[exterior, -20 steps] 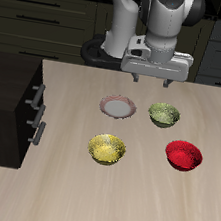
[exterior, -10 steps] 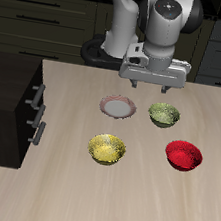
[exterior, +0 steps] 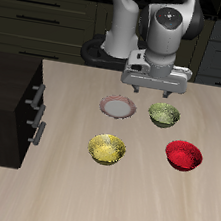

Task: Place the green bowl on the plate

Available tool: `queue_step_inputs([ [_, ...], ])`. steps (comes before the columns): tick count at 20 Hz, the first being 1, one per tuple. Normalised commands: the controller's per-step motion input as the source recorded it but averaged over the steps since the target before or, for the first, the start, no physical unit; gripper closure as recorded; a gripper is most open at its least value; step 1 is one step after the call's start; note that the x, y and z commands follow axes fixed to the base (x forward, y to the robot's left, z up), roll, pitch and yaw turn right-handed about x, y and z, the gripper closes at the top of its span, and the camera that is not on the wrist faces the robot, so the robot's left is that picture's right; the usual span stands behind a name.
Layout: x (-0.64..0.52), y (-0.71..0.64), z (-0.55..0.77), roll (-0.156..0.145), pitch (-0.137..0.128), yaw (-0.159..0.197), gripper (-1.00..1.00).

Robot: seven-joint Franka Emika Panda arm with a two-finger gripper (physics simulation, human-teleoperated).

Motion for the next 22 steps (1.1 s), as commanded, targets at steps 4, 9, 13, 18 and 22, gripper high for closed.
queue_step_inputs([
  [4, -0.05, 0.07, -0.09, 0.005, 0.012, -0.012, -1.0],
  [9, -0.04, 0.04, -0.12, -0.005, 0.018, -0.002, -1.0],
  [13, -0.03, -0.06, -0.16, -0.009, 0.017, 0.001, -1.0],
  [18, 0.01, -0.05, -0.08, -0.011, 0.007, -0.001, -1.0],
  [22, 0.01, 0.02, -0.14, -0.007, 0.014, 0.001, -1.0],
])
